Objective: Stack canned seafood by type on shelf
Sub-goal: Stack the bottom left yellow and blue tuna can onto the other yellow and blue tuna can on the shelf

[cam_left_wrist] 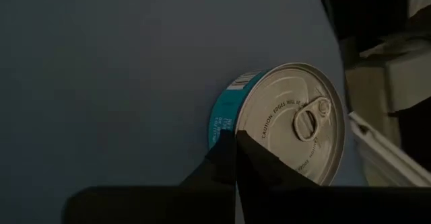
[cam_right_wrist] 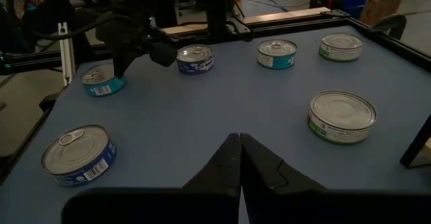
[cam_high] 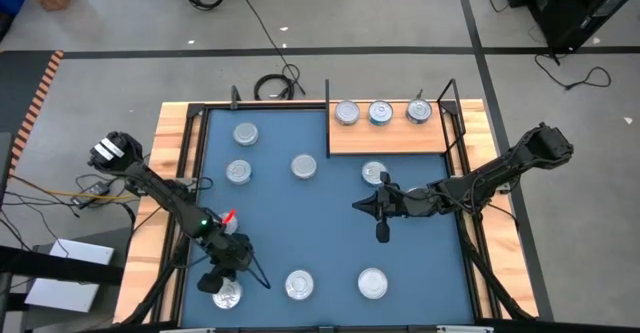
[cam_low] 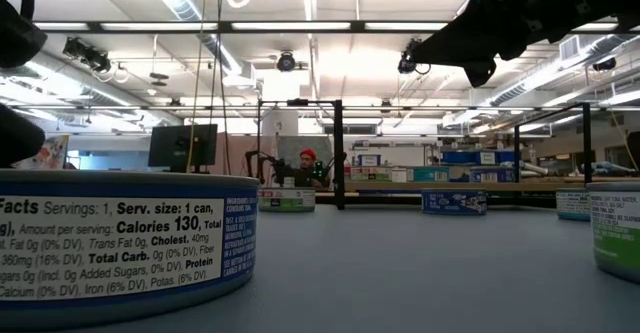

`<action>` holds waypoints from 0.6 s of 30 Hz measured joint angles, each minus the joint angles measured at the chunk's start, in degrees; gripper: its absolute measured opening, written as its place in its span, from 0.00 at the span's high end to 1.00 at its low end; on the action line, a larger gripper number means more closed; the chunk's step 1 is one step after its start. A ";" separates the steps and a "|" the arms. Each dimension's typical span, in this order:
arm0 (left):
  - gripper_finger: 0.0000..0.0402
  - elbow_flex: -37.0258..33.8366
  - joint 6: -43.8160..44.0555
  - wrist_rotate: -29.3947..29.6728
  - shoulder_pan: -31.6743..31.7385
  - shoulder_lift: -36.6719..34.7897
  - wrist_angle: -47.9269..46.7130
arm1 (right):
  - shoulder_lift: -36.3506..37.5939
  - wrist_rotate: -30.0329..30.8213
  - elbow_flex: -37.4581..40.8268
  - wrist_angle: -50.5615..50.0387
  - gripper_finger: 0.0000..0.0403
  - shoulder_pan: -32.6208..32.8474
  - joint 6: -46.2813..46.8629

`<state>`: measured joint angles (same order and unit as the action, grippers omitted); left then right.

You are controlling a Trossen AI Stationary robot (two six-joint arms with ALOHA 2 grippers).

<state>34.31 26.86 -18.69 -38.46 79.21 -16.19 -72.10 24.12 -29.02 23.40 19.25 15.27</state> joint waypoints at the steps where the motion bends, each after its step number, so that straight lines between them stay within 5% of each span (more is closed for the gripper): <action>1: 0.99 0.76 -0.90 0.51 0.24 0.01 -1.76 | 0.00 0.00 0.00 0.00 0.97 0.00 0.00; 9: 1.00 7.65 -10.51 8.14 4.75 0.18 -17.34 | 0.00 0.02 0.00 0.04 0.96 0.00 0.00; 18: 1.00 12.06 -22.02 10.03 12.75 0.12 -18.34 | 0.00 0.02 0.00 0.06 0.97 0.07 0.00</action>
<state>46.37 4.83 -8.66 -25.71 79.33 -34.53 -72.10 24.14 -29.02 23.46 19.31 15.27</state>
